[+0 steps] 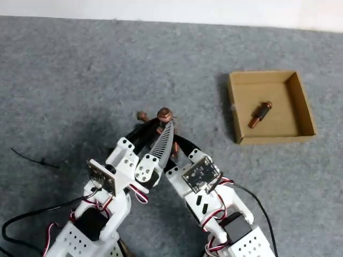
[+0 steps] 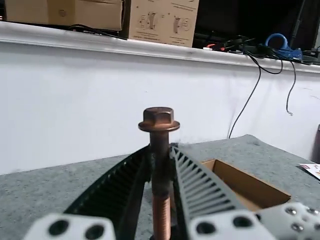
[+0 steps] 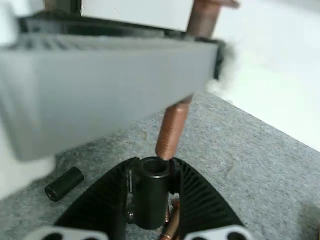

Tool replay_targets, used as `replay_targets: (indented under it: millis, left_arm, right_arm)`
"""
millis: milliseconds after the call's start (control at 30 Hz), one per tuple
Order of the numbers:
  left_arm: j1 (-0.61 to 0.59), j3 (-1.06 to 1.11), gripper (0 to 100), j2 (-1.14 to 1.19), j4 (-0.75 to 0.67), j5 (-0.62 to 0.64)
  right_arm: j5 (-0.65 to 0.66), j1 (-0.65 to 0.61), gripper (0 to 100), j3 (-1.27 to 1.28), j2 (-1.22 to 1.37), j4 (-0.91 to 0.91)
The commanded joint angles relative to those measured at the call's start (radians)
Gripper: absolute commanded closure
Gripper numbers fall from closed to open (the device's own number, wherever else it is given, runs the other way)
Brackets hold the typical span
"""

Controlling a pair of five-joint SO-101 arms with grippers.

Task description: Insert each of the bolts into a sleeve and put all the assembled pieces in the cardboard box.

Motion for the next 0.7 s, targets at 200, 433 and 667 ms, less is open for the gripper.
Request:
replay_targets:
  millis: [200, 433, 667]
  left_arm:
    - [0.025, 0.019, 99, -0.021, 0.135, 0.009]
    - [0.018, 0.019, 99, -0.021, 0.167, 0.009]
    - [0.025, 0.019, 99, -0.021, 0.295, 0.009]
  right_arm:
    - [0.008, 0.019, 99.3, 0.108, -0.021, 0.002]
    - [0.008, 0.018, 99.3, 0.107, -0.021, 0.002]
    - [0.005, 0.058, 99.3, 0.105, -0.022, 0.002]
